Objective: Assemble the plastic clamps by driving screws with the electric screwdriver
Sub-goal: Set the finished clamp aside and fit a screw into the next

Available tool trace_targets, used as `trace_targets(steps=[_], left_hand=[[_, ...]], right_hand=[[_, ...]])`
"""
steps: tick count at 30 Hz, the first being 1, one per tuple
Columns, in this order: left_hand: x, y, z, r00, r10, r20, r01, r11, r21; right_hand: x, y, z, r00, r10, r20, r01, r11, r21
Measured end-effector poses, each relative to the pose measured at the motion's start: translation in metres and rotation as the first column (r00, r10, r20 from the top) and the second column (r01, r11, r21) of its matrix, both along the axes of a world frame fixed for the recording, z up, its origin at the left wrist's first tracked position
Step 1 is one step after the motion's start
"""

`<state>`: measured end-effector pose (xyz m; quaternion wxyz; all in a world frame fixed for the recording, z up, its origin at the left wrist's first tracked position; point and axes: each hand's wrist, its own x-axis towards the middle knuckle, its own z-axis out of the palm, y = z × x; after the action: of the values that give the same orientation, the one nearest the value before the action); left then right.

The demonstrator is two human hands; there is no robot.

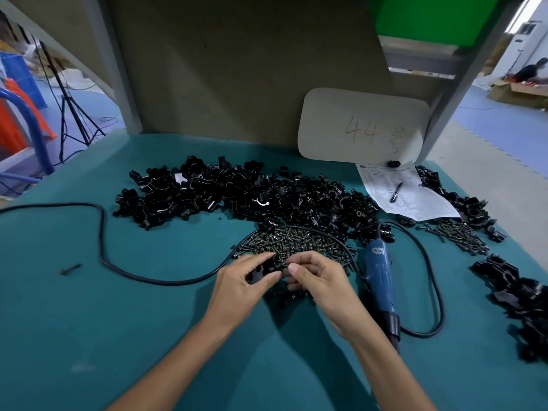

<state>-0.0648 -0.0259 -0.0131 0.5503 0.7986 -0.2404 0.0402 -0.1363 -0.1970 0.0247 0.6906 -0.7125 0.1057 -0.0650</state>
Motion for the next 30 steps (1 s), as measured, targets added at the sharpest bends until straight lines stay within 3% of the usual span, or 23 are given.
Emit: trace_targets(steps=[10, 18, 22, 27, 30], left_hand=[[-0.001, 0.000, 0.000, 1.000, -0.004, 0.014, 0.004, 1.000, -0.011], [-0.002, 0.000, 0.000, 1.000, 0.004, 0.030, -0.004, 1.000, 0.003], [-0.002, 0.000, 0.001, 0.999, 0.007, 0.046, -0.007, 1.000, 0.008], [-0.003, -0.001, 0.000, 0.999, 0.011, 0.045, -0.011, 1.000, -0.003], [-0.004, -0.001, 0.001, 0.999, -0.011, 0.053, 0.011, 1.000, 0.006]], right_hand=[[0.008, -0.003, 0.000, 0.999, -0.044, 0.008, 0.043, 0.995, 0.089], [0.011, -0.004, -0.005, 0.999, -0.048, -0.011, 0.048, 0.997, 0.067], [0.013, -0.005, -0.008, 0.999, -0.035, 0.005, 0.035, 0.987, -0.156], [0.016, -0.013, -0.005, 0.996, 0.043, -0.076, -0.056, 0.982, -0.180], [0.019, -0.011, -0.004, 0.989, 0.047, -0.141, -0.106, 0.891, -0.441]])
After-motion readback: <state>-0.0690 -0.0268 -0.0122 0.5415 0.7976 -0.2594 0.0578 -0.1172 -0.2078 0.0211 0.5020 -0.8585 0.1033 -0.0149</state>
